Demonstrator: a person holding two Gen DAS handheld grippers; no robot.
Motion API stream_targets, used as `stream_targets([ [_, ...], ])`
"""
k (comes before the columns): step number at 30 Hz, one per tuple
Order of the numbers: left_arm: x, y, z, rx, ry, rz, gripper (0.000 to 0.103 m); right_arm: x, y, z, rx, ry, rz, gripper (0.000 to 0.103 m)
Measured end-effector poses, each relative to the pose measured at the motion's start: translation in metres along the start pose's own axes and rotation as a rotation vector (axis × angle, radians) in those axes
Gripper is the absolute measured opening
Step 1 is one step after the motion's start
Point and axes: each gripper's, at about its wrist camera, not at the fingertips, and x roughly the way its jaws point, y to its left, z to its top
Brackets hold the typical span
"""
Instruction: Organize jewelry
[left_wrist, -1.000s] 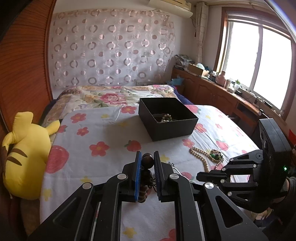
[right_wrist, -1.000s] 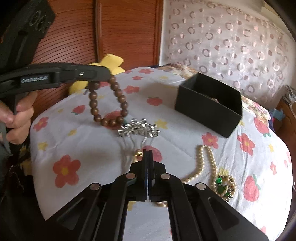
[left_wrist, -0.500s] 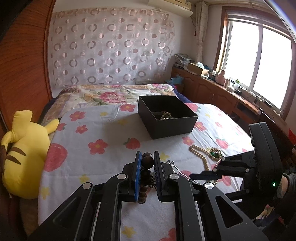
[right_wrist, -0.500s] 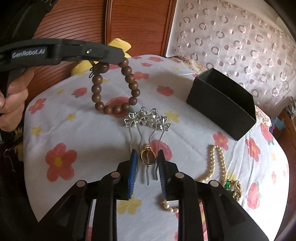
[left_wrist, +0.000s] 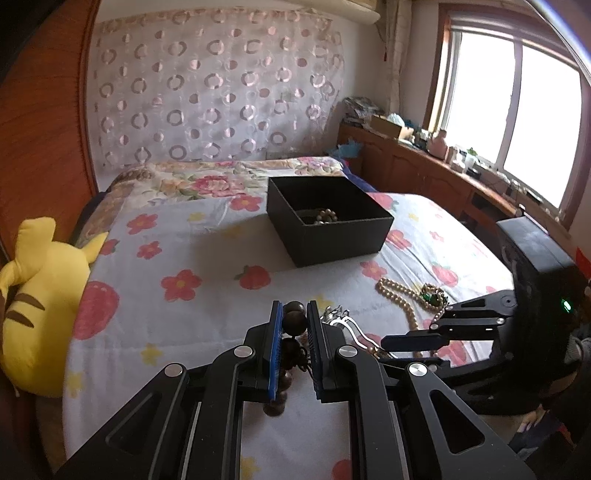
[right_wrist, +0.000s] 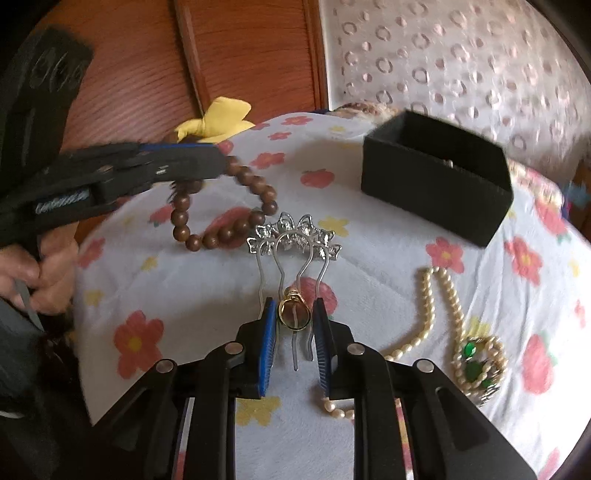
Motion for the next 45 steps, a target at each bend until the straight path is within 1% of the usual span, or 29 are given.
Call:
stream_targets([
  [2, 0.005, -0.008, 0.003, 0.024, 0.011, -0.003, 0.012, -0.001, 0.008, -0.001, -0.046, 0.004, -0.011, 0.022],
  [4, 0.010, -0.011, 0.007, 0.043, 0.020, -0.003, 0.012, -0.001, 0.010, -0.002, -0.057, 0.000, -0.007, 0.022],
  [7, 0.016, -0.016, 0.008, 0.058, 0.032, -0.001, 0.012, -0.005, 0.007, 0.001, -0.025, -0.020, 0.019, 0.022],
  [9, 0.016, -0.018, 0.007, 0.056, 0.035, -0.004, 0.012, -0.010, -0.002, 0.001, 0.029, -0.031, 0.065, 0.022],
  [10, 0.016, -0.017, 0.007, 0.056, 0.035, -0.005, 0.012, -0.012, -0.008, 0.001, 0.071, -0.033, 0.095, 0.018],
  [11, 0.015, -0.017, 0.006, 0.054, 0.035, -0.006, 0.012, -0.012, -0.014, 0.001, 0.110, -0.033, 0.125, 0.001],
  [13, 0.015, -0.016, 0.006, 0.055, 0.037, -0.005, 0.012, -0.015, -0.026, 0.000, 0.182, -0.040, 0.155, 0.001],
  [14, 0.015, -0.016, 0.005, 0.054, 0.038, -0.005, 0.012, -0.015, -0.032, 0.000, 0.204, -0.043, 0.157, 0.001],
  [17, 0.016, -0.016, 0.005, 0.053, 0.042, -0.005, 0.012, -0.016, -0.036, 0.001, 0.202, -0.044, 0.124, 0.001],
  [21, 0.017, -0.016, 0.007, 0.053, 0.040, -0.005, 0.012, -0.017, -0.027, 0.002, 0.152, -0.043, 0.093, 0.001],
  [25, 0.016, -0.016, 0.006, 0.053, 0.039, -0.004, 0.012, -0.021, -0.009, 0.000, 0.048, -0.039, 0.051, 0.001],
  [27, 0.016, -0.015, 0.006, 0.050, 0.035, -0.004, 0.012, -0.020, 0.006, -0.002, -0.025, -0.034, -0.005, 0.002],
  [28, 0.015, -0.014, 0.006, 0.046, 0.031, -0.005, 0.012, -0.019, 0.012, -0.002, -0.051, -0.028, -0.018, 0.014],
  [29, 0.014, -0.012, 0.006, 0.043, 0.028, -0.004, 0.012, -0.017, 0.018, -0.001, -0.075, -0.024, -0.025, 0.036],
  [31, 0.010, -0.008, 0.006, 0.033, 0.019, -0.001, 0.012, -0.013, 0.023, 0.004, -0.087, -0.030, -0.036, 0.059],
  [33, 0.006, -0.002, 0.006, 0.021, 0.011, 0.006, 0.012, -0.005, 0.021, 0.014, -0.085, -0.028, -0.043, 0.061],
  [35, 0.000, 0.005, 0.006, 0.007, 0.003, 0.012, 0.012, 0.005, 0.016, 0.021, -0.073, -0.004, -0.041, 0.065],
  [37, -0.006, 0.012, 0.006, -0.002, -0.004, 0.020, 0.012, 0.017, 0.010, 0.026, -0.058, 0.020, -0.047, 0.065],
  [40, -0.014, 0.023, 0.005, -0.018, -0.014, 0.029, 0.012, 0.032, 0.006, 0.031, -0.045, 0.067, -0.019, 0.066],
  [42, -0.017, 0.028, 0.005, -0.027, -0.018, 0.036, 0.012, 0.038, 0.006, 0.034, -0.051, 0.079, -0.030, 0.068],
  [43, -0.018, 0.030, 0.005, -0.030, -0.019, 0.038, 0.012, 0.040, 0.007, 0.036, -0.058, 0.082, -0.038, 0.068],
  [45, -0.020, 0.032, 0.005, -0.034, -0.020, 0.041, 0.012, 0.041, 0.010, 0.037, -0.068, 0.084, -0.040, 0.064],
])
